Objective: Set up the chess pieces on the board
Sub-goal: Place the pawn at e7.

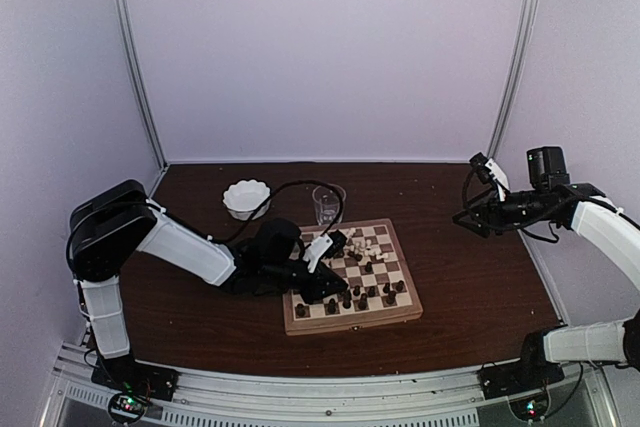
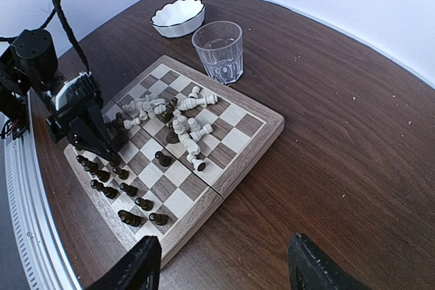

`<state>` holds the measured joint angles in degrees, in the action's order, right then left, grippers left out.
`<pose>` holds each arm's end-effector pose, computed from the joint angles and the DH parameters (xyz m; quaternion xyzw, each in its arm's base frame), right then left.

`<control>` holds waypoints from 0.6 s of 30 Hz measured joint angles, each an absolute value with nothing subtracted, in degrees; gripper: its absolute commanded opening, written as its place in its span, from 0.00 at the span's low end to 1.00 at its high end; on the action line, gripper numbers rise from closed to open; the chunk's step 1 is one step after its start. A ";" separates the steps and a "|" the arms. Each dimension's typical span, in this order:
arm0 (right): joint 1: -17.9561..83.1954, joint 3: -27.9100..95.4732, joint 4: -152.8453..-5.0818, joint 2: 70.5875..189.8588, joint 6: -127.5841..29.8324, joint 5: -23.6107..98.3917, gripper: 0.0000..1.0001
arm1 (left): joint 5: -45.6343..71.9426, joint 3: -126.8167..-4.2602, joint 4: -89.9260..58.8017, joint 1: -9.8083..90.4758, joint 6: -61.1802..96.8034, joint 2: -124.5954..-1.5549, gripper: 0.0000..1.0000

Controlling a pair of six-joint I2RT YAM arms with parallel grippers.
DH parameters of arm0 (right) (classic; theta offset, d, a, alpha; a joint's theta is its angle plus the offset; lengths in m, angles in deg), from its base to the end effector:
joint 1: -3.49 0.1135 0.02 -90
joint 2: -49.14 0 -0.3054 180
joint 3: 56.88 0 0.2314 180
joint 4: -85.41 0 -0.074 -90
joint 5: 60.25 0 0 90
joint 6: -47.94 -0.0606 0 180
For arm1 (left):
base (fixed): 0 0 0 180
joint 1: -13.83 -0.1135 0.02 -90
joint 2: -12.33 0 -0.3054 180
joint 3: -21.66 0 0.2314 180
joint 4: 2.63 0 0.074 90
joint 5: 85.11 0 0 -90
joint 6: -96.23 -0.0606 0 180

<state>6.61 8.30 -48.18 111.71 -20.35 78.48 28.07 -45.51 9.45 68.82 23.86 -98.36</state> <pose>0.1900 0.0560 0.3162 -0.3382 0.7835 0.3168 0.4140 0.2136 -0.3465 0.1722 0.3668 0.7780 -0.4249 0.2823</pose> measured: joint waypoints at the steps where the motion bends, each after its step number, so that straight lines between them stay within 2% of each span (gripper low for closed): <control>1: 6.61 8.30 -48.18 111.71 -20.35 78.48 0.66 | 28.07 -45.51 9.43 68.82 23.84 -98.36 0.12; 18: 6.56 8.23 -48.18 111.71 -20.35 78.52 0.67 | 28.38 -45.05 9.95 68.82 23.64 -98.36 0.18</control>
